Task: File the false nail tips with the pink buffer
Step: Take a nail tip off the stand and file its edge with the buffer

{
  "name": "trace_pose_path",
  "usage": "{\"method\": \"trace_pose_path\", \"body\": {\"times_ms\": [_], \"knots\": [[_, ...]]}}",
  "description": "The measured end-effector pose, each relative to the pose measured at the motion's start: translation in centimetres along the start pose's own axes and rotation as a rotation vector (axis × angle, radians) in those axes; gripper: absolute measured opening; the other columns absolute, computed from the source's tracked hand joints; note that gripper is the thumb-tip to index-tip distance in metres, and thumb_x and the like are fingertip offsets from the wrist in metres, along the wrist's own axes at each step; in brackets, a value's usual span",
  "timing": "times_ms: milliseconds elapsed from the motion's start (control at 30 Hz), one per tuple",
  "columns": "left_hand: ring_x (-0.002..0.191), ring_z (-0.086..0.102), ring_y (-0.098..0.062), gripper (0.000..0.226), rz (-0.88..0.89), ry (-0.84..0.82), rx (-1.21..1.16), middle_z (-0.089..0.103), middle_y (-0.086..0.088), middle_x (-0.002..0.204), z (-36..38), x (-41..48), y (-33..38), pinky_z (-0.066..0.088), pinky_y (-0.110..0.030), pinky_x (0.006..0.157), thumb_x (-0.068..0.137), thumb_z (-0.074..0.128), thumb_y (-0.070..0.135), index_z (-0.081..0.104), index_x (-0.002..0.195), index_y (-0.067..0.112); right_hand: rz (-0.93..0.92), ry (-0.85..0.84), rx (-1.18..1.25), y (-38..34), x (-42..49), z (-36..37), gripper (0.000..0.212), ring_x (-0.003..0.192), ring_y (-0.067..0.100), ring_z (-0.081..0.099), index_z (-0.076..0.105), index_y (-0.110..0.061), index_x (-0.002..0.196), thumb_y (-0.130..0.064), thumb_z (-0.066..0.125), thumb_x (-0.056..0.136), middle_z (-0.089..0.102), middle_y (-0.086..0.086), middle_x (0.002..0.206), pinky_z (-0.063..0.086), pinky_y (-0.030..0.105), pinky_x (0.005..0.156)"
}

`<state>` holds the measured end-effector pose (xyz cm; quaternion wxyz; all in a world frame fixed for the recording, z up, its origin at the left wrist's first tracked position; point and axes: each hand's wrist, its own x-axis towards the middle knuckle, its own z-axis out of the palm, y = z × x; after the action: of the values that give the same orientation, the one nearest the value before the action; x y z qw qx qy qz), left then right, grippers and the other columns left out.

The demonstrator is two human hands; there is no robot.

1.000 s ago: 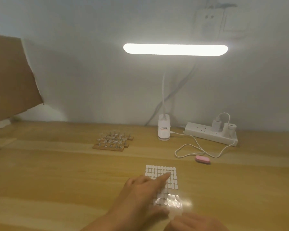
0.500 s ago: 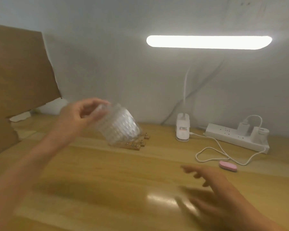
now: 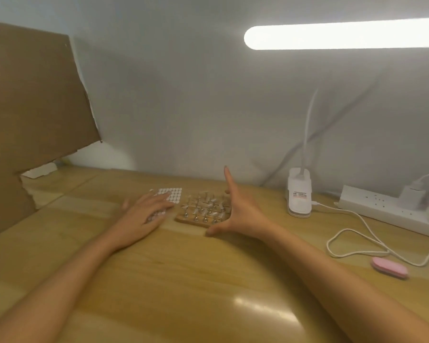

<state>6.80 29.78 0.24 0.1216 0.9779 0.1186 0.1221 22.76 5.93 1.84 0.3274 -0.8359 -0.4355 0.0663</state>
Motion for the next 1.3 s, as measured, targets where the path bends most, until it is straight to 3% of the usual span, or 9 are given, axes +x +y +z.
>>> {"method": "trace_pose_path", "body": {"times_ms": [133,300,533,833,900,1033,1167,1233,1300], "knots": [[0.136,0.037,-0.005,0.077,0.059,0.016,-0.006,0.045,0.021,0.143,-0.3,-0.5,0.8,0.022,-0.037,0.115,0.081,0.020,0.071,0.053,0.142,0.037,-0.015,-0.092,0.040,0.6,0.9,-0.7,0.151,0.142,0.027,0.037,-0.020,-0.044,0.155,-0.054,0.094,0.058,0.042,0.008,0.154,0.032,0.050,0.118],[0.139,0.038,-0.005,0.069,0.080,-0.018,-0.062,0.045,0.020,0.146,-0.3,-0.8,0.7,0.024,-0.027,0.114,0.087,0.032,0.068,0.051,0.144,0.034,-0.039,-0.110,0.016,0.2,0.2,-1.0,0.141,0.134,0.028,0.042,-0.017,-0.041,0.158,-0.048,0.091,0.068,0.053,0.005,0.144,0.034,0.050,0.115],[0.146,0.027,0.003,0.058,0.151,-0.154,0.001,0.032,0.028,0.155,-0.4,-1.7,3.2,0.020,-0.038,0.121,0.091,0.024,0.068,0.035,0.144,0.049,-0.085,-0.189,0.026,0.4,-9.1,-3.6,0.139,0.126,0.012,0.044,-0.015,-0.054,0.153,-0.045,0.093,0.066,0.047,-0.002,0.143,0.036,0.037,0.113],[0.152,0.021,-0.005,0.047,0.301,-0.269,0.016,0.024,0.018,0.164,3.4,3.4,14.5,0.013,-0.054,0.124,0.110,0.038,0.028,0.033,0.155,0.039,0.045,-0.120,0.005,4.9,-20.0,-9.2,0.138,0.126,0.008,0.043,-0.013,-0.075,0.140,-0.047,0.095,0.059,0.041,-0.027,0.124,0.035,0.030,0.109],[0.151,0.025,-0.006,0.043,0.326,-0.207,-0.062,0.030,0.015,0.162,3.7,3.3,16.5,0.010,-0.056,0.123,0.109,0.041,0.020,0.045,0.150,0.034,0.067,-0.089,0.005,5.5,-20.1,-9.9,0.139,0.128,0.007,0.041,-0.013,-0.069,0.145,-0.047,0.094,0.059,0.040,-0.021,0.130,0.034,0.031,0.112],[0.112,0.065,-0.006,0.036,0.301,0.213,-0.492,0.071,0.005,0.121,3.3,1.1,19.9,0.049,-0.038,0.102,0.097,0.048,-0.008,0.071,0.109,0.018,0.056,-0.061,0.005,6.3,-20.5,-10.7,0.139,0.136,0.006,0.039,-0.012,-0.067,0.147,-0.057,0.089,0.053,0.039,-0.013,0.147,0.034,0.037,0.117],[0.078,0.068,0.000,0.009,0.121,0.049,-0.738,0.068,0.016,0.090,2.4,-2.5,20.1,0.048,-0.024,0.071,0.093,0.056,0.031,0.057,0.101,0.027,-0.024,-0.011,0.030,7.5,-22.8,-12.2,0.132,0.141,-0.001,0.034,-0.006,-0.069,0.146,-0.070,0.086,0.053,0.031,-0.020,0.157,0.033,0.030,0.116],[0.088,0.063,0.005,0.049,0.094,-0.093,-0.751,0.062,0.027,0.102,2.2,-5.3,19.8,0.047,-0.018,0.074,0.074,0.059,0.076,0.051,0.111,0.045,-0.035,0.094,0.014,8.5,-23.8,-13.5,0.112,0.134,-0.009,0.038,0.003,-0.068,0.148,-0.077,0.075,0.062,0.036,-0.027,0.151,0.035,0.020,0.108],[0.105,0.053,0.010,0.083,0.134,-0.183,-0.610,0.049,0.038,0.118,2.5,-7.4,20.1,0.044,-0.017,0.087,0.051,0.061,0.096,0.032,0.124,0.070,0.005,0.177,-0.001,9.6,-24.1,-14.6,0.079,0.126,-0.010,0.044,0.025,-0.064,0.147,-0.073,0.066,0.080,0.047,-0.030,0.140,0.038,0.018,0.102]]}}
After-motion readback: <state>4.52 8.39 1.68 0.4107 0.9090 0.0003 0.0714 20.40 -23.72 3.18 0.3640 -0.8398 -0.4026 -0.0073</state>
